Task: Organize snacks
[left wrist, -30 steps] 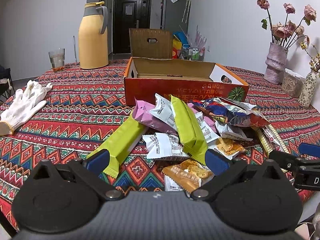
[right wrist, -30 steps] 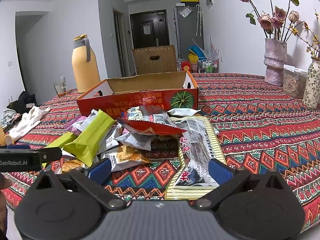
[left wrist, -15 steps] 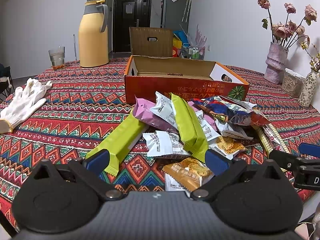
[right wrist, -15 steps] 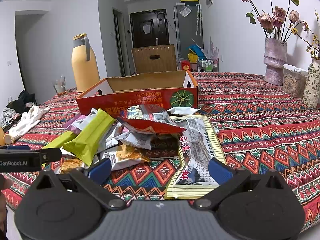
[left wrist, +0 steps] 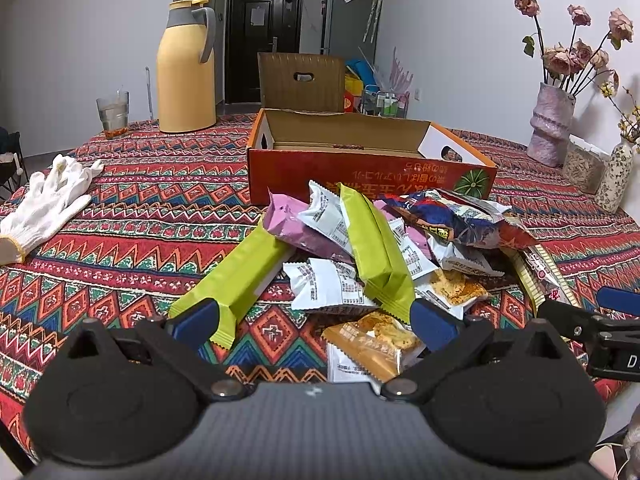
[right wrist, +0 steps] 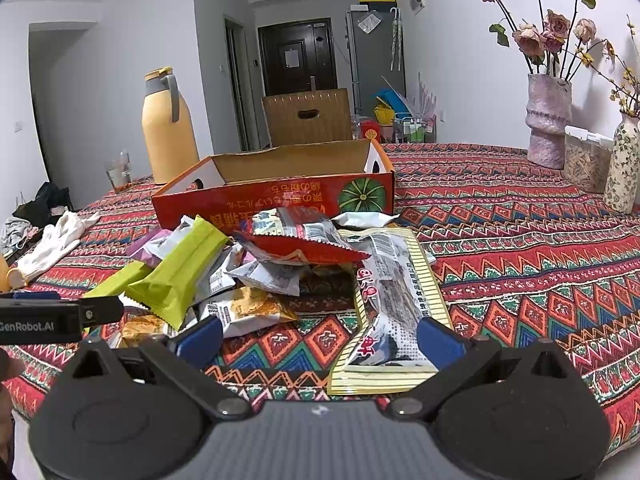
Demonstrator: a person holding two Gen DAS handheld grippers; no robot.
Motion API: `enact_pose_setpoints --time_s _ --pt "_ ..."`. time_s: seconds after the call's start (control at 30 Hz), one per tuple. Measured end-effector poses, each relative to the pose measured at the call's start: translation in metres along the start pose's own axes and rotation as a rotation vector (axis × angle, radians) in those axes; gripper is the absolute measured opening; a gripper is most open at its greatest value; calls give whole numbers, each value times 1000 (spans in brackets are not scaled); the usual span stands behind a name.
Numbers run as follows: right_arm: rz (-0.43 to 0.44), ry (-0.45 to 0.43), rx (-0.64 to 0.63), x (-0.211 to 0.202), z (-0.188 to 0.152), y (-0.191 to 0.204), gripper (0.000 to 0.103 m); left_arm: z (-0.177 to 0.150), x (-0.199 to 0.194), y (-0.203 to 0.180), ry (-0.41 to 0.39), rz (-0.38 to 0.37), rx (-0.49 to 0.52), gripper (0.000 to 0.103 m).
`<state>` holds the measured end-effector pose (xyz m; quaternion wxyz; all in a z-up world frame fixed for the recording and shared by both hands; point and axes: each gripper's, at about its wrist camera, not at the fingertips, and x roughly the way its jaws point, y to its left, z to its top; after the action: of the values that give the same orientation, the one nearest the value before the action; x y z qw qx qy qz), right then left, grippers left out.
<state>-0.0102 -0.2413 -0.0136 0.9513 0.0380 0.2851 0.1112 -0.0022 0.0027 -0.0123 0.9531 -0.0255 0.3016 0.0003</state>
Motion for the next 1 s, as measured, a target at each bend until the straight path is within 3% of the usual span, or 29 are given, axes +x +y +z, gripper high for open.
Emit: enact_pose_setpoints --time_s 0.43,1.0 --pt "1 3 13 -2 -3 -5 103 -2 3 -6 30 -9 2 103" --pt "-9 29 49 -4 -17 -22 103 -20 28 -31 192 -46 36 103"
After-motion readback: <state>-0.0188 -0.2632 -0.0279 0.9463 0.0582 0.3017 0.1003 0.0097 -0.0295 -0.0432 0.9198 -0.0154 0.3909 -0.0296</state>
